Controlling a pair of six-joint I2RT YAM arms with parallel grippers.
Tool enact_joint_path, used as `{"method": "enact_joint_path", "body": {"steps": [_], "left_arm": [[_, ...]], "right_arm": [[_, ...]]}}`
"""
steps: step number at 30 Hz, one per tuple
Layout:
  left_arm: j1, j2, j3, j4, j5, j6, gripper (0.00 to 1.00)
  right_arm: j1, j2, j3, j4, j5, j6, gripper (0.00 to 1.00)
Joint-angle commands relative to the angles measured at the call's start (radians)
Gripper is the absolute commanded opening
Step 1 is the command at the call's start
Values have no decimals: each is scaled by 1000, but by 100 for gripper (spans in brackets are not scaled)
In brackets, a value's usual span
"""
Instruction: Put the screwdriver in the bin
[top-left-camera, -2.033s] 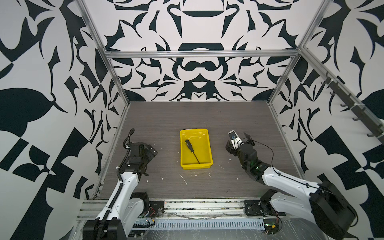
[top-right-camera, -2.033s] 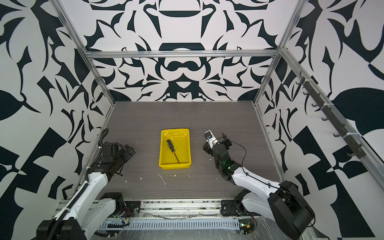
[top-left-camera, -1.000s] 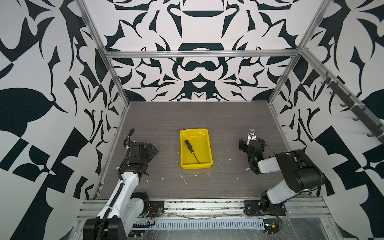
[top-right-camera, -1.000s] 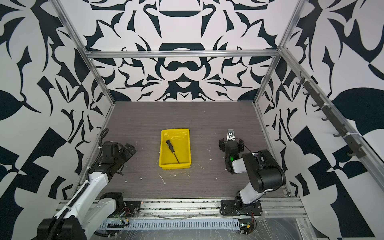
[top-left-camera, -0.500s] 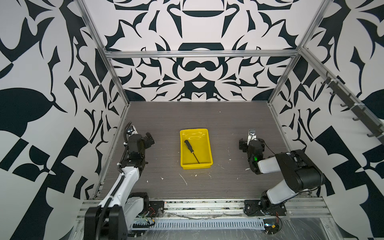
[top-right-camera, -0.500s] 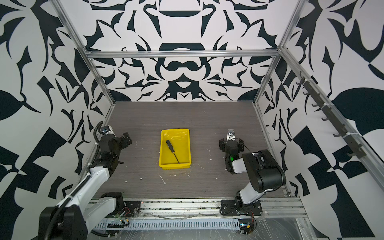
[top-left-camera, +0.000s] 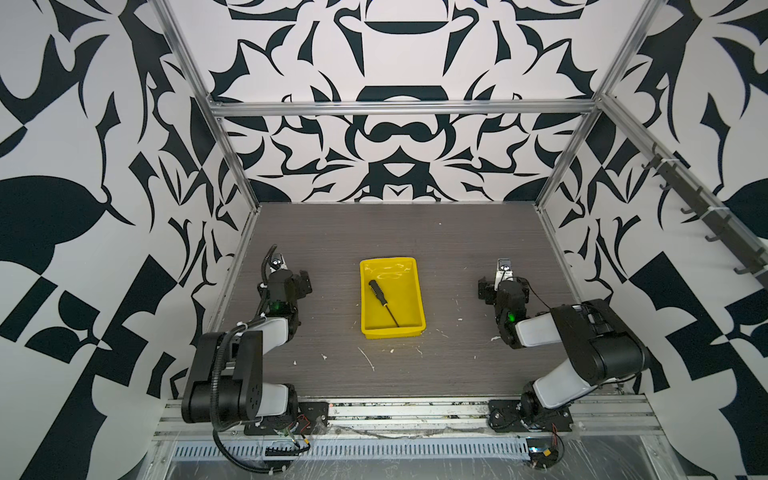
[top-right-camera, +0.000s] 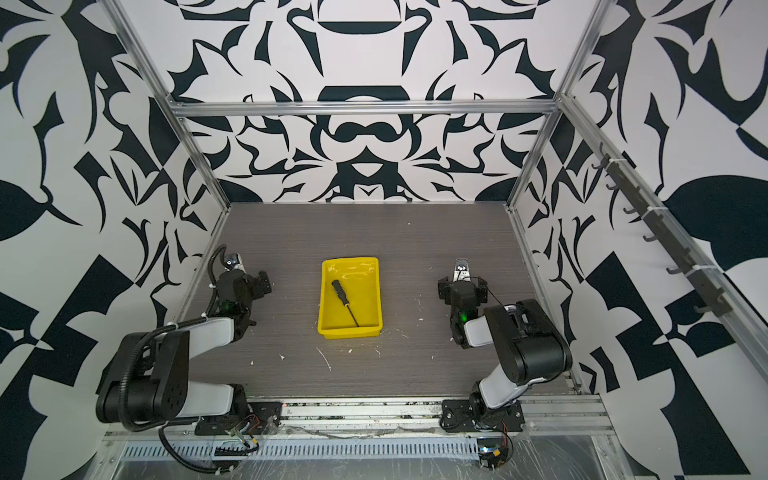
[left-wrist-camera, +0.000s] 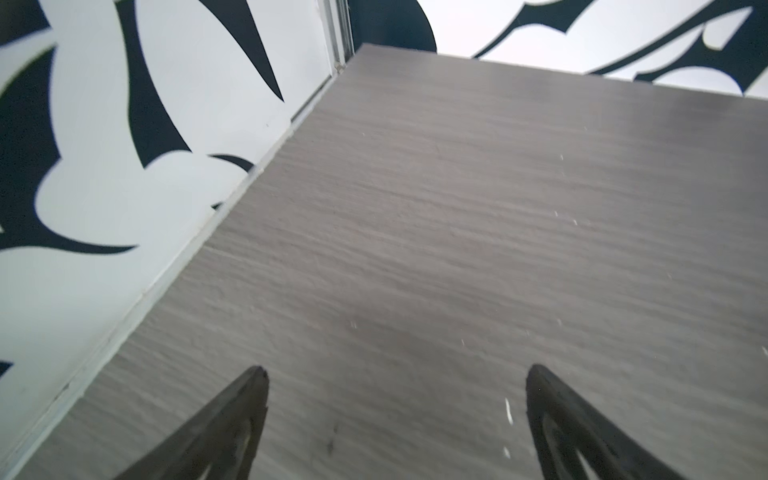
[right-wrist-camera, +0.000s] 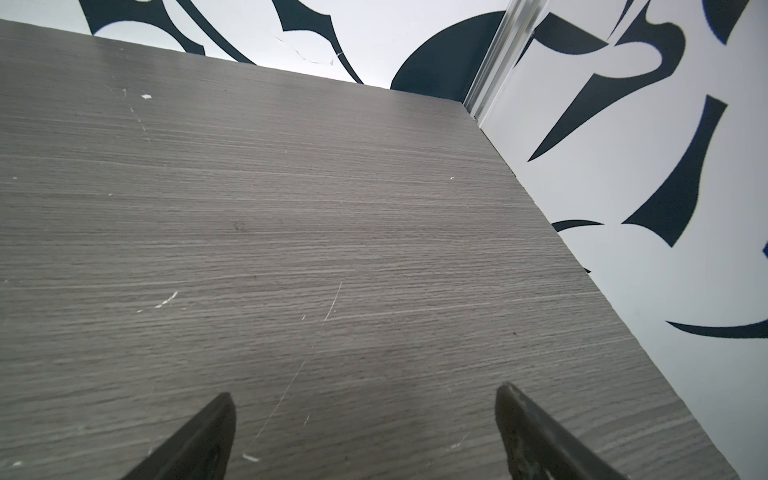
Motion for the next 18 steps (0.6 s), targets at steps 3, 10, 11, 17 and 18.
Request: {"method": "enact_joint_path", "body": {"steps": [3, 10, 11, 17, 18], "left_arm": [[24, 182, -71, 418, 37, 22, 99], [22, 151, -58, 352, 9, -18, 99], [22, 142, -43, 303, 4, -18, 99], [22, 148, -49, 325, 11, -14, 99], [22, 148, -47, 320, 11, -16, 99]], "right_arm": [[-4, -16, 23, 33, 7, 9, 100], [-5, -17, 23, 30, 5, 10, 100], [-6, -17, 24, 30, 5, 10, 100], [-6, -17, 26, 30, 4, 11, 100], [-5, -17, 25, 30, 3, 11, 100]]}}
